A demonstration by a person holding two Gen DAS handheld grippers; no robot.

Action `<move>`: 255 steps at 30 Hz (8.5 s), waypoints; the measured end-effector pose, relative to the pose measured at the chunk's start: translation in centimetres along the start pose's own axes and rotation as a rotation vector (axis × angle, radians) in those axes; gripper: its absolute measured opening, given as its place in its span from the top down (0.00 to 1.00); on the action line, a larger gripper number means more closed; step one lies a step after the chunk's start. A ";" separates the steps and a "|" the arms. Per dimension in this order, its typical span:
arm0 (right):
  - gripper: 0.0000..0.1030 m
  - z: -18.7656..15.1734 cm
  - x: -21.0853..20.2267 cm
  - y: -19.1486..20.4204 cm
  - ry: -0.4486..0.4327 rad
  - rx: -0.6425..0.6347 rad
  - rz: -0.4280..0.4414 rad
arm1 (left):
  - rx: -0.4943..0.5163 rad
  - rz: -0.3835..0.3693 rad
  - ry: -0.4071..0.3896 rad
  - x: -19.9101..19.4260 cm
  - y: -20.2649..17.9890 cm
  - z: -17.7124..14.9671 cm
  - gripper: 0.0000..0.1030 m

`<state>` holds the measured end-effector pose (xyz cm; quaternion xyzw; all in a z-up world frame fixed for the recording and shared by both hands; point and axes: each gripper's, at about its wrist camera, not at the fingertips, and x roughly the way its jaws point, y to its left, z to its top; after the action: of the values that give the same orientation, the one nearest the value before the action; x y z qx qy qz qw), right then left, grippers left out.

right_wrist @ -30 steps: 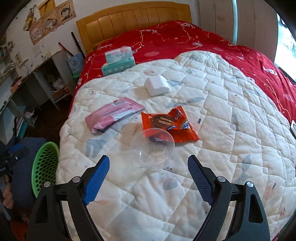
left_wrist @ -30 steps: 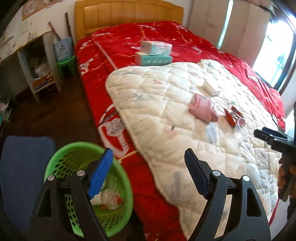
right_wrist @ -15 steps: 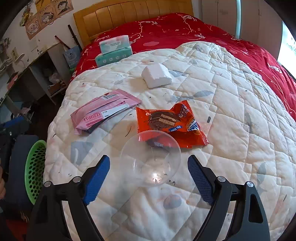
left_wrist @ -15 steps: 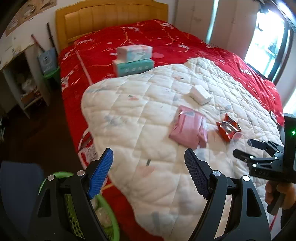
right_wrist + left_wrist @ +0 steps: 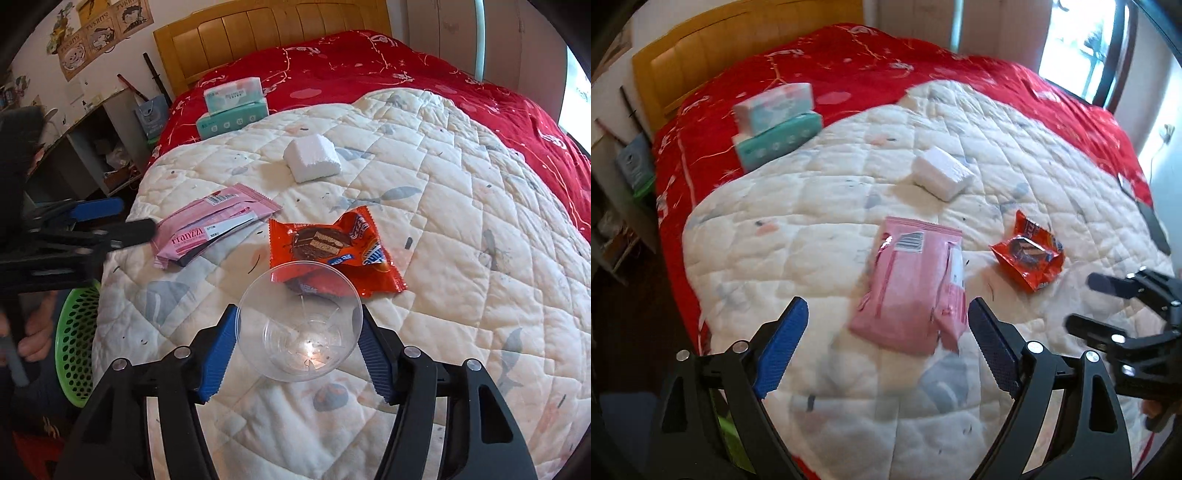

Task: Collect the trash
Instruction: 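Grasp the clear plastic bowl with the right tool while the left tool grasps the pink Franzzi package, then drop the pink package into the wastebasket with the left tool while the right tool carries the clear bowl, then lower the clear bowl into the wastebasket and open the right tool, then grasp the orange snack wrapper with the right tool while the left tool moves toward the white foam block, then grasp the white foam block with the left tool while the right tool holds the wrapper, then carry the foam block over the wastebasket and open the left tool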

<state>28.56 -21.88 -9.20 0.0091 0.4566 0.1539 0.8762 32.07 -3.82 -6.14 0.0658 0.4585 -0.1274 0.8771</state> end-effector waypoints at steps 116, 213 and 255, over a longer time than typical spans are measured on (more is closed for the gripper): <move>0.31 -6.3 0.6 34.6 0.107 -0.333 0.449 | -0.701 0.347 -0.059 -21.2 23.3 -32.7 0.28; 0.40 -0.6 -1.7 -8.4 -0.011 -0.002 0.022 | -0.377 -0.101 0.077 9.7 -2.4 10.9 0.27; 0.41 -4.8 -7.1 4.2 -0.050 -0.074 0.121 | -0.480 0.026 -0.045 -8.9 5.9 -4.9 0.36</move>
<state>19.81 -20.42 -5.63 0.0083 0.4270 0.2229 0.8763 25.02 4.45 -1.67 -0.1416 0.4549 -0.0047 0.8792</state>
